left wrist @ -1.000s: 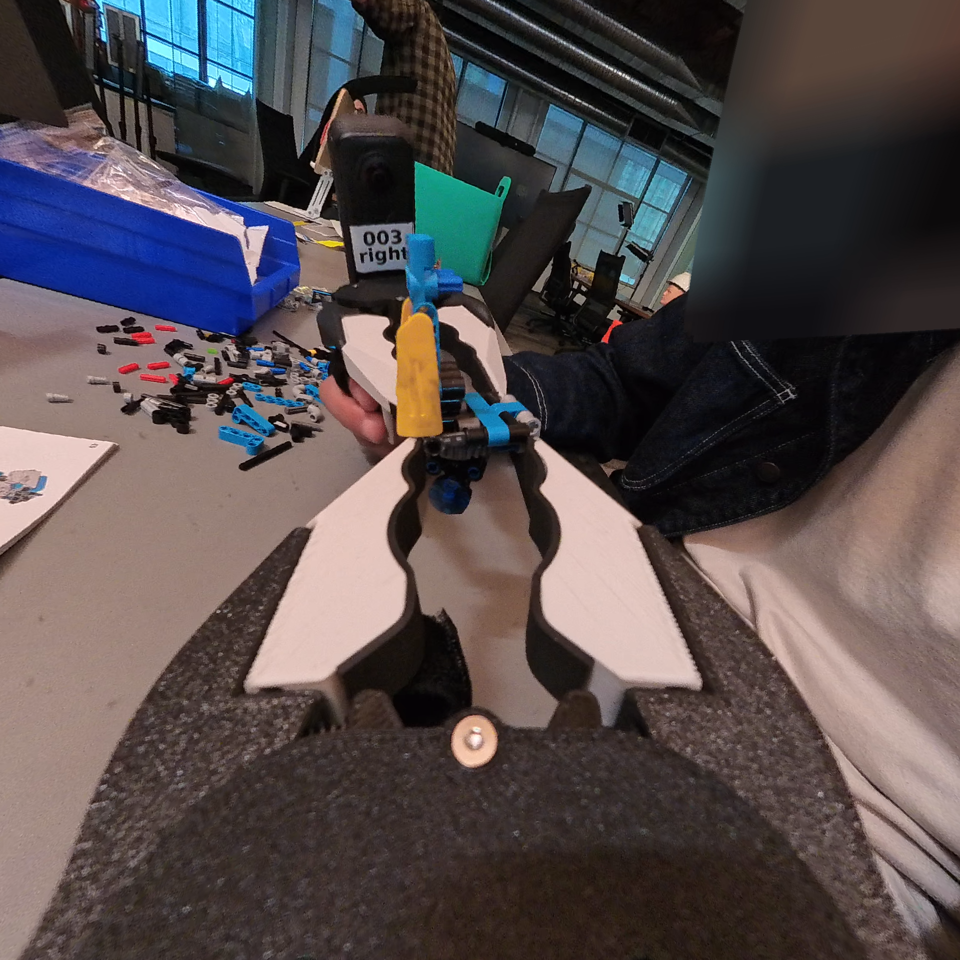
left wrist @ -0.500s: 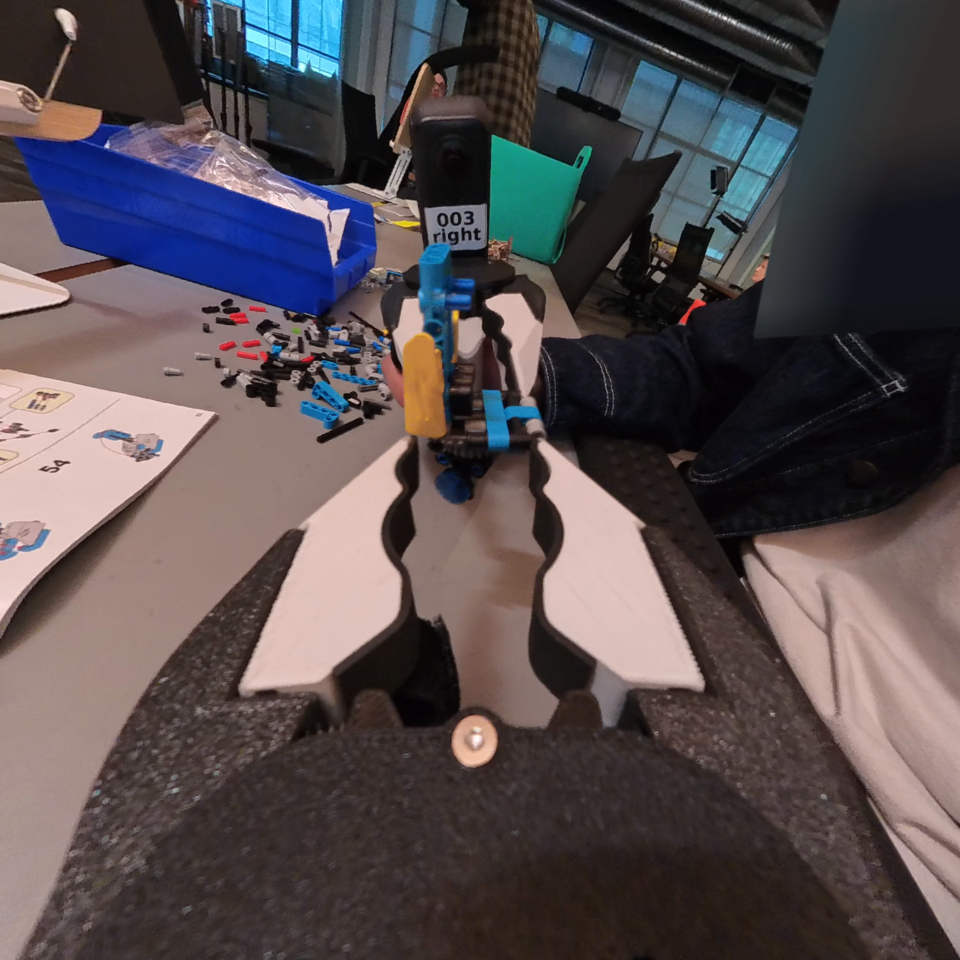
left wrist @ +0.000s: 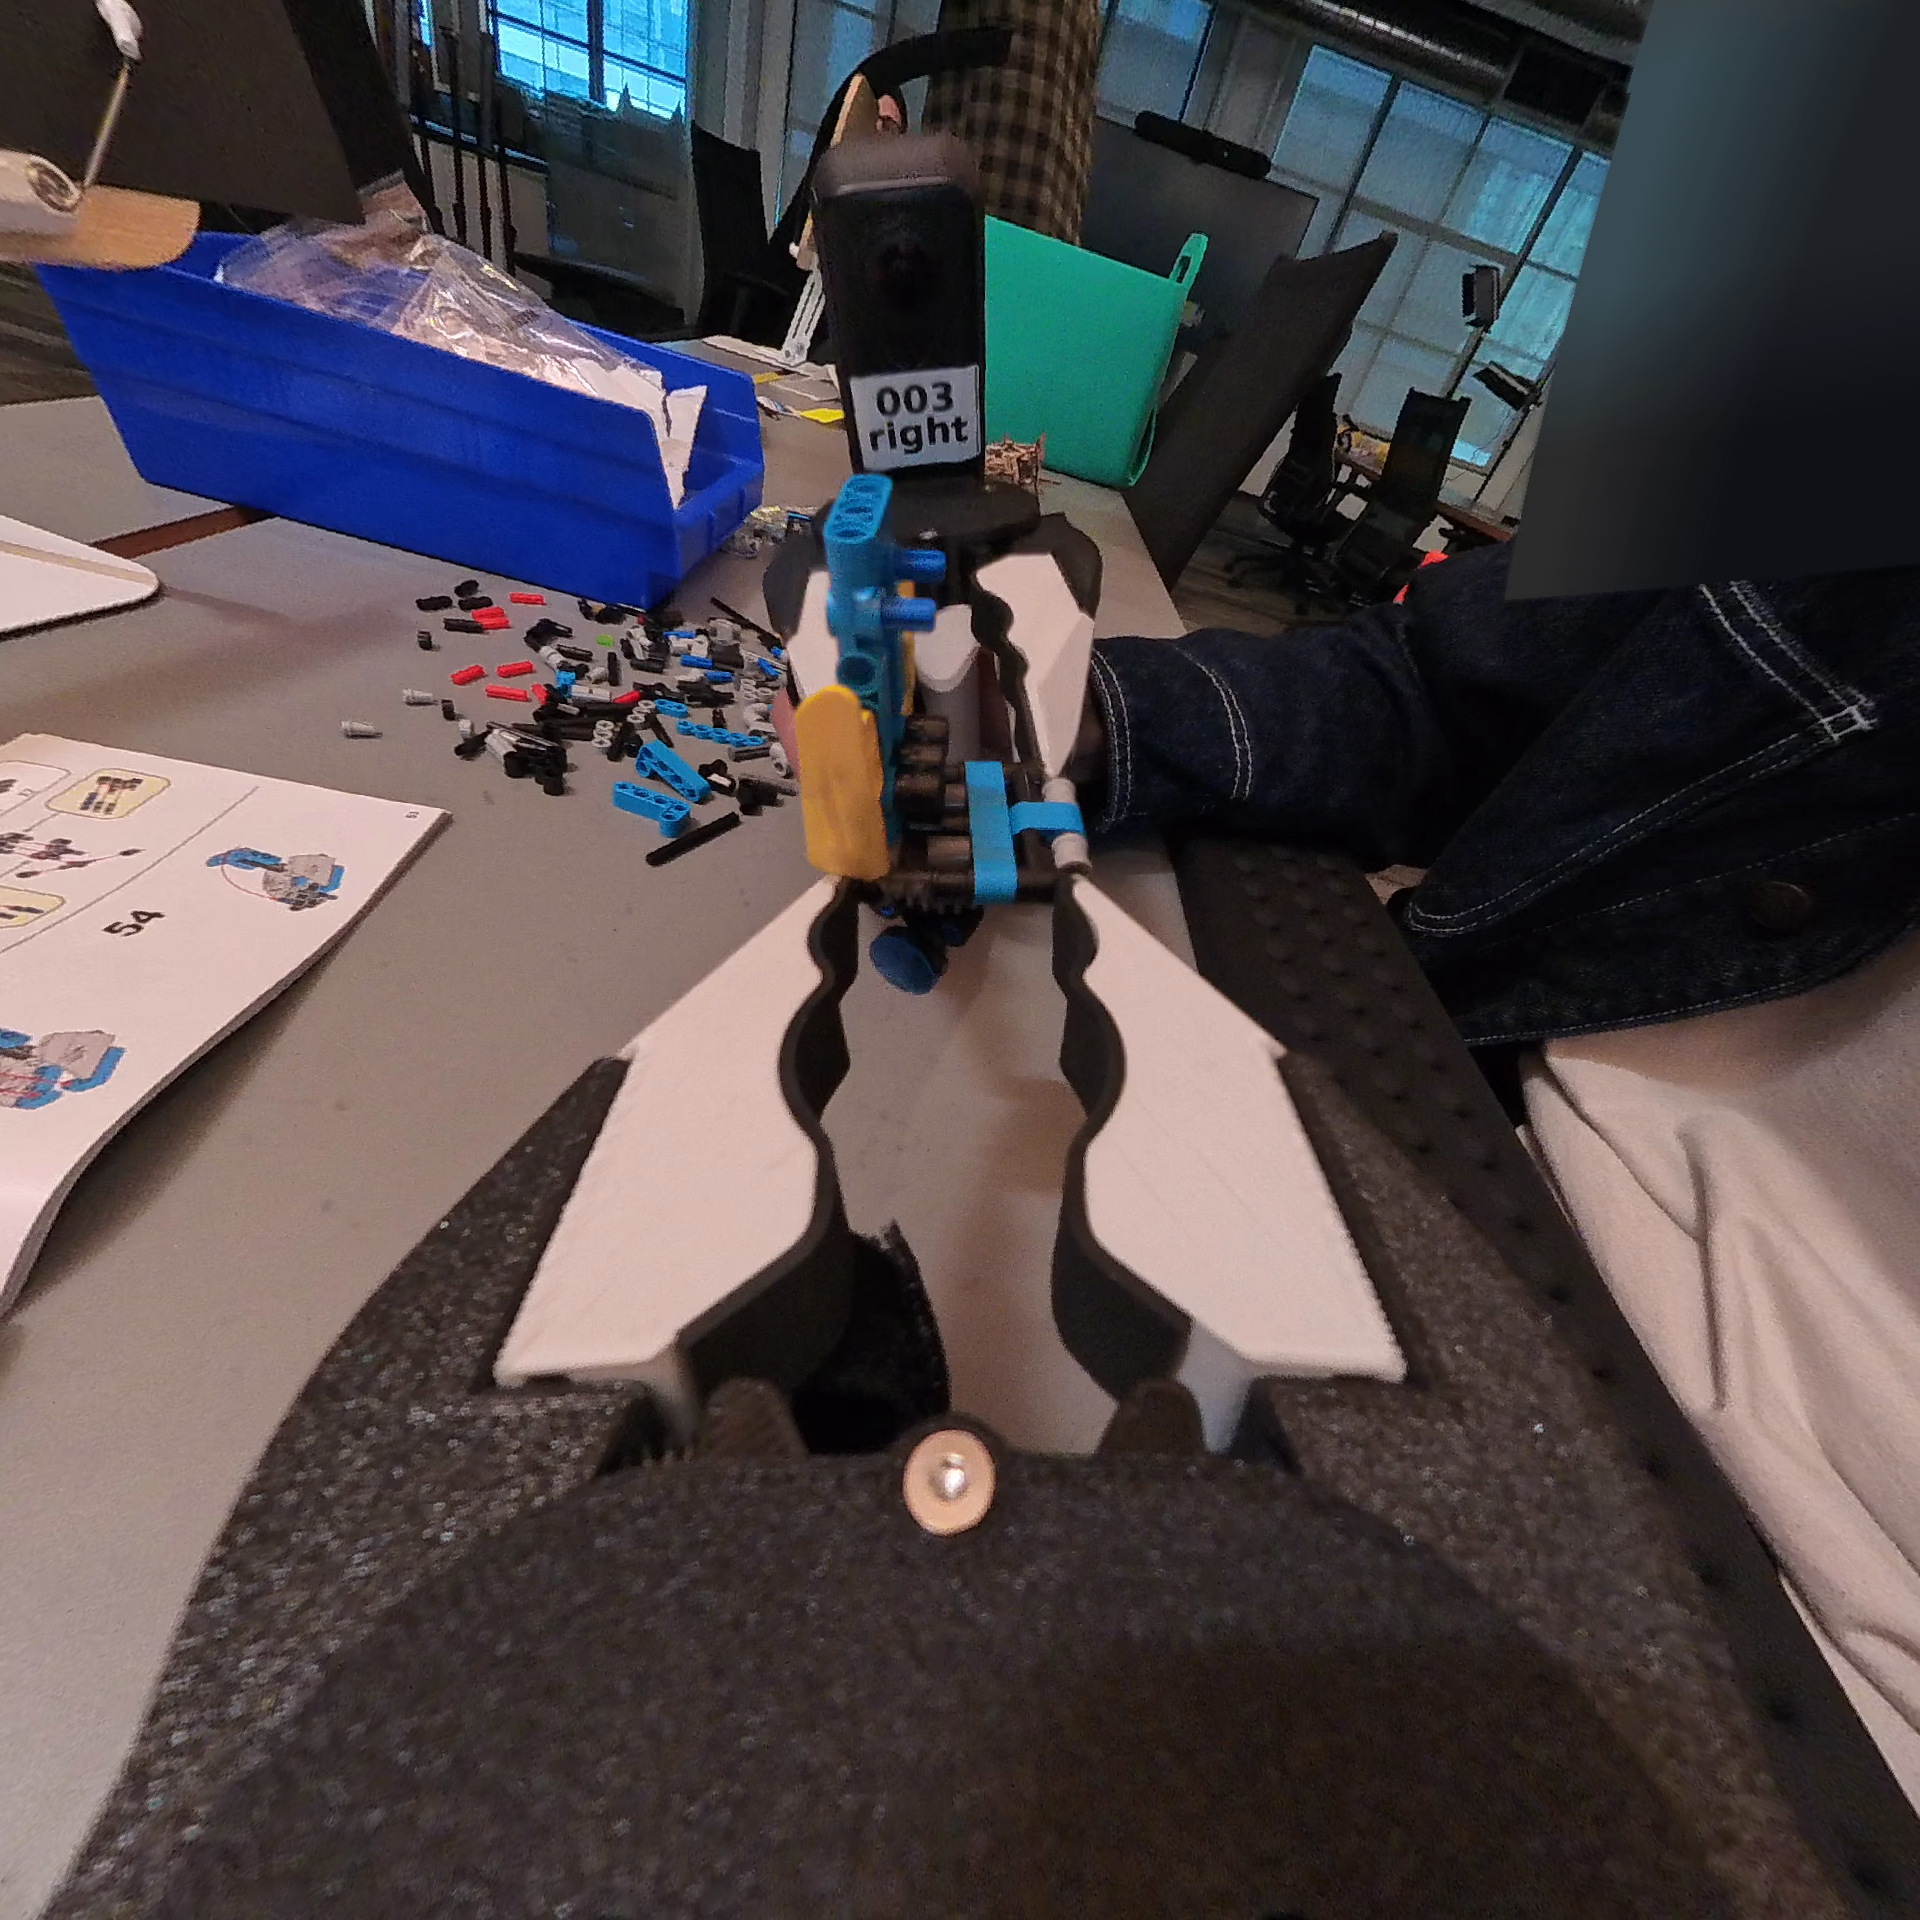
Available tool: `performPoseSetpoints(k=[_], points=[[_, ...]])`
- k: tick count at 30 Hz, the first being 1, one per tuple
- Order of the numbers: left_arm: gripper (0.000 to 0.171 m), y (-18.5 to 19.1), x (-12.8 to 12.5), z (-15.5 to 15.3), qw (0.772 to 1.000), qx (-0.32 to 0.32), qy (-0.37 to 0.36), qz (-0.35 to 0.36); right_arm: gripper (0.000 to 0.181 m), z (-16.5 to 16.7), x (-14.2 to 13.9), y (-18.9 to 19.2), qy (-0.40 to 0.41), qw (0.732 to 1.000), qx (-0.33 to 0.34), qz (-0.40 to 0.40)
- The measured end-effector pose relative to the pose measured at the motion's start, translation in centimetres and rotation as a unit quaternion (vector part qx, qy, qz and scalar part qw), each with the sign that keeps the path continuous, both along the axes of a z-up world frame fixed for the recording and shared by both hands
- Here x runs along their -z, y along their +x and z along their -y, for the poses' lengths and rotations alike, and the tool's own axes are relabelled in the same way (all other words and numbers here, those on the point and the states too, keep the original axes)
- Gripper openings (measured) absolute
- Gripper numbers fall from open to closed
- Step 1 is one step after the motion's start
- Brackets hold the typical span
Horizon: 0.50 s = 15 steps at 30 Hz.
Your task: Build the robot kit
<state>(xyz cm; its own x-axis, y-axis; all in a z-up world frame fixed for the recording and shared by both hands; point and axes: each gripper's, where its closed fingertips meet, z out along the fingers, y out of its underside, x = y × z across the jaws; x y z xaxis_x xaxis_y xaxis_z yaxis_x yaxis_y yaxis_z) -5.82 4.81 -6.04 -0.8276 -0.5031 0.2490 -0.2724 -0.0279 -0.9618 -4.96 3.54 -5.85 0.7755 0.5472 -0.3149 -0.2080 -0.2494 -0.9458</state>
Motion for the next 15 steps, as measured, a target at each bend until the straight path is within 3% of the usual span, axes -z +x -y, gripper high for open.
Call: performPoseSetpoints(k=[15], points=[[0.037,-0.22,-0.07,0.01,1.000,-0.003,0.021,0.009,0.033,0.08,0.29,-0.36,-0.001,1.000,-0.010,-0.001]])
